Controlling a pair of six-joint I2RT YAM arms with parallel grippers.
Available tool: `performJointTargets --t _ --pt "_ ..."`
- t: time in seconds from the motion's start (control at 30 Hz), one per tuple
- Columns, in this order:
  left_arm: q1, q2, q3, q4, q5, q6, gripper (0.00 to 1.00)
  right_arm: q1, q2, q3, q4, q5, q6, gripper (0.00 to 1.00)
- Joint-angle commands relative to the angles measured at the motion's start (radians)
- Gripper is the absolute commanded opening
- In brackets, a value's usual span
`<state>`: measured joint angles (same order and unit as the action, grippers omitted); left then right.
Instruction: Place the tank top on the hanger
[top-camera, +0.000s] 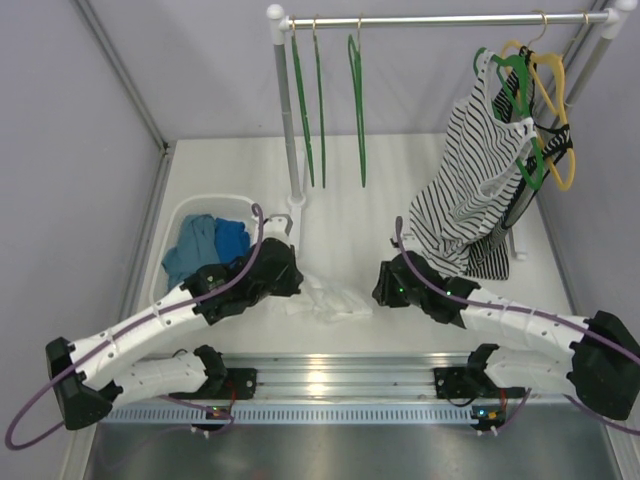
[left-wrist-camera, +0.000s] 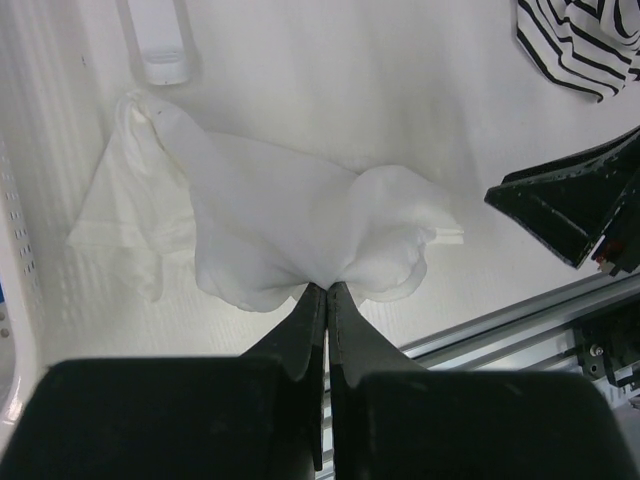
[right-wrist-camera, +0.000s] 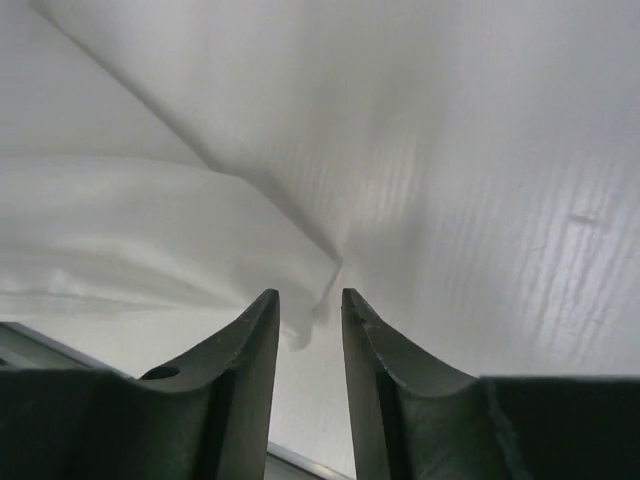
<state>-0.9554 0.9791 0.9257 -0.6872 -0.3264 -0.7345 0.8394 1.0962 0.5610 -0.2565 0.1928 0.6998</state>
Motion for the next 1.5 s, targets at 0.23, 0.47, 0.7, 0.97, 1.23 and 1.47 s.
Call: performJointTargets --t 0.23,0.47,0.7,0.97,1.23,1.47 --pt "0.001 0.085 0.058 0.064 0.033 0.003 0.00 0.208 -0.048 0.025 -0.021 0.100 0.082 0.45" --pt "0.001 0.092 0.062 0.077 0.046 0.004 0.00 0.233 0.059 0.040 0.011 0.135 0.099 0.48" --pt "0.001 0.075 0.073 0.069 0.050 0.012 0.00 0.230 0.260 0.128 0.066 0.139 0.069 0.51" --pt "0.001 0.044 0.088 0.046 0.044 0.018 0.00 0.193 0.320 0.128 0.071 0.157 0.053 0.29" --pt "0.001 0.021 0.107 0.026 0.029 0.024 0.00 0.185 0.284 0.093 0.054 0.195 0.047 0.44" --pt "0.001 0.009 0.133 0.000 0.006 0.029 0.00 0.153 0.269 0.097 0.040 0.207 0.024 0.00"
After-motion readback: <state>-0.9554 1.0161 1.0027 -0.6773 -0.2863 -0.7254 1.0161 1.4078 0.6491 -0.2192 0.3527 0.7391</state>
